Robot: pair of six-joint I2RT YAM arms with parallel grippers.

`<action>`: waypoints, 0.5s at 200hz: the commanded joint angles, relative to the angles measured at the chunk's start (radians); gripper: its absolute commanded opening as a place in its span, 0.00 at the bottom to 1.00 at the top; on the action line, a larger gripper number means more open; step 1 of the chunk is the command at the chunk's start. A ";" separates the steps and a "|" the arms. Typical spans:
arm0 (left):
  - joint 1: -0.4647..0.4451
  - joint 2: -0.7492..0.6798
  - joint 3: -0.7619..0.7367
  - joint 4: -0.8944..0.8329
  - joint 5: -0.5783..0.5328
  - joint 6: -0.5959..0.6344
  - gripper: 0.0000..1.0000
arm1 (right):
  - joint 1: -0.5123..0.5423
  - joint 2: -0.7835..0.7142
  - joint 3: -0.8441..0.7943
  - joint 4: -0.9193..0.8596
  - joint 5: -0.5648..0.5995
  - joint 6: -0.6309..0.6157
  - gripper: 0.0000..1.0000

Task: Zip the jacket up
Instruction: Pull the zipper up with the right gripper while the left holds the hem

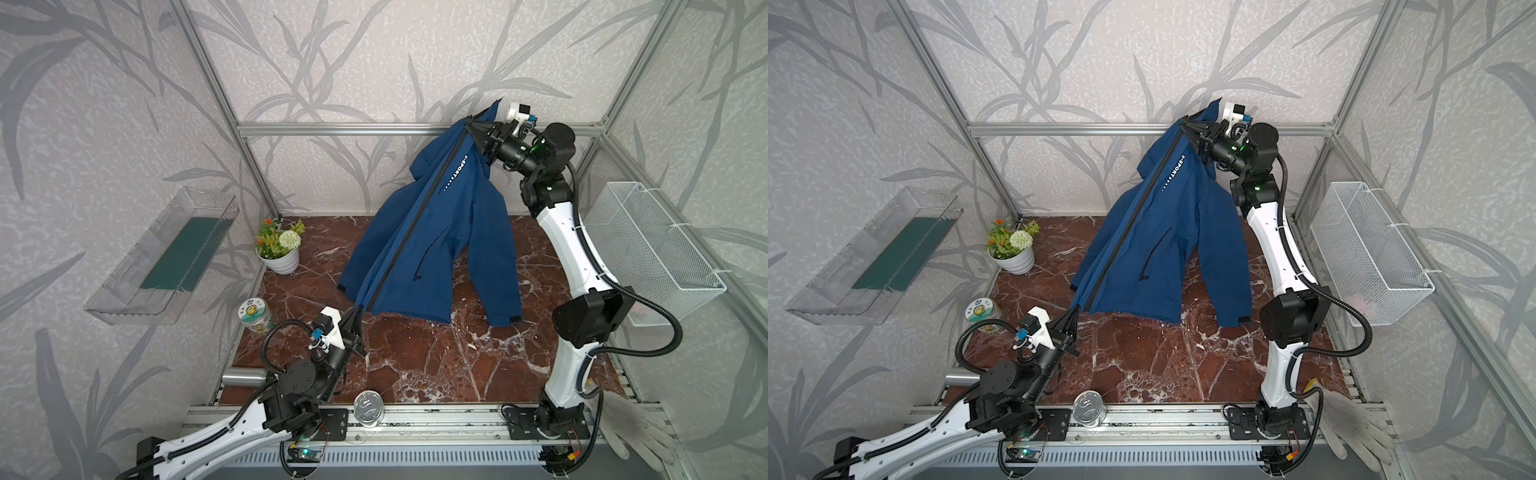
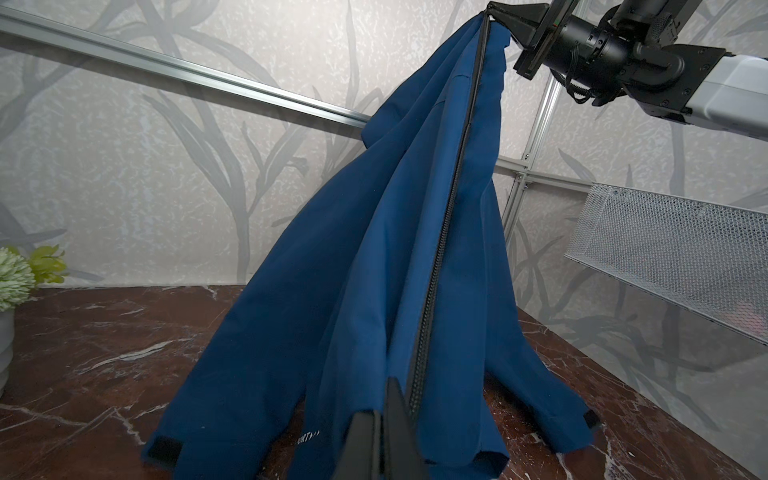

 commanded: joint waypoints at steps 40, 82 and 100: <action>0.009 -0.038 -0.048 -0.137 -0.076 -0.029 0.00 | -0.090 0.189 0.526 -0.082 0.132 -0.027 0.00; 0.011 -0.062 -0.052 -0.178 -0.100 -0.034 0.00 | -0.102 0.259 0.674 -0.136 0.134 -0.014 0.00; 0.012 -0.070 -0.046 -0.223 -0.143 -0.051 0.00 | -0.102 0.250 0.661 -0.118 0.128 -0.012 0.00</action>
